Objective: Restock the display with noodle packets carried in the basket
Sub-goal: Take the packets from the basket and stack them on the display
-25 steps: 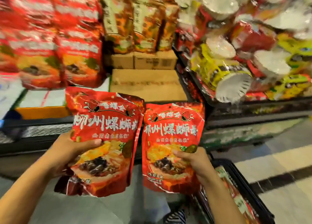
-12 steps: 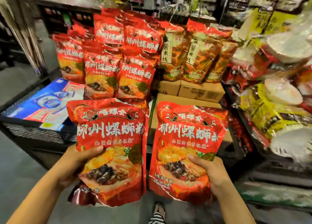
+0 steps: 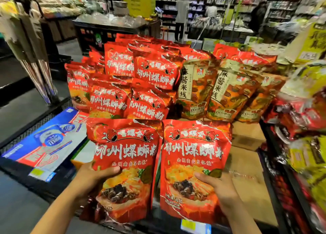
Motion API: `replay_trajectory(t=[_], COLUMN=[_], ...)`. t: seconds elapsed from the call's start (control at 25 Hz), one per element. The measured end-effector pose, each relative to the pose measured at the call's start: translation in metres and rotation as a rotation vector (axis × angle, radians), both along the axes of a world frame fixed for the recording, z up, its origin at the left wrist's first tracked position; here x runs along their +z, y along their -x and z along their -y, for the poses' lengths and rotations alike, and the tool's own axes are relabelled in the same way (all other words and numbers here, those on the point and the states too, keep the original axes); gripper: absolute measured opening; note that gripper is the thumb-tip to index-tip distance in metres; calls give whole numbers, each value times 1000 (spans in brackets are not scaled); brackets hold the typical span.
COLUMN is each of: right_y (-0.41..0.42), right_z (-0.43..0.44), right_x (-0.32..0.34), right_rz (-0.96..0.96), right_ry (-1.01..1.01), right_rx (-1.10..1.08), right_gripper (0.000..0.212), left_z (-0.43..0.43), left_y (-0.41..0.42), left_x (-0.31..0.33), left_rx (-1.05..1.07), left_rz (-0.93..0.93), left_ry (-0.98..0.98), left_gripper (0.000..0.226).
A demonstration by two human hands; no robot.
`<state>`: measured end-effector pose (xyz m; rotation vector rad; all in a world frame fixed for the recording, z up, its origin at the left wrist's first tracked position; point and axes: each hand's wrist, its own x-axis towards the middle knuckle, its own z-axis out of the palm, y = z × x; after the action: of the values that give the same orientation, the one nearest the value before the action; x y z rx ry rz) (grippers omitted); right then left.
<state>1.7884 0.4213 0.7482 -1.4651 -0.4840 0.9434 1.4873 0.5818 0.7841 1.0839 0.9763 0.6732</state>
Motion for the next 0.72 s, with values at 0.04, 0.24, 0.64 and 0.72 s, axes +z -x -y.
replay_trajectory(t=[0.04,0.24,0.64,0.72], right_y=[-4,-18,24,41], right_z=[-12,-64,-154,-174], right_x=[1,-2,0,-5], right_rz=[10,-49,-87,-109], right_ry=[-16,-3,-60,-84], right_rx=[4,32,65,33], right_gripper=[80,71,86,75], left_z=[-6,-39,-174,-203], left_y=[-5,-19,6,16], left_x=[1,1,-15,-23], left_rx=[31,139,23,-6], left_rz=[-12,23,-76,-70], left_ry=[-20,14,-10,-16], left_gripper=[101,64,70,90])
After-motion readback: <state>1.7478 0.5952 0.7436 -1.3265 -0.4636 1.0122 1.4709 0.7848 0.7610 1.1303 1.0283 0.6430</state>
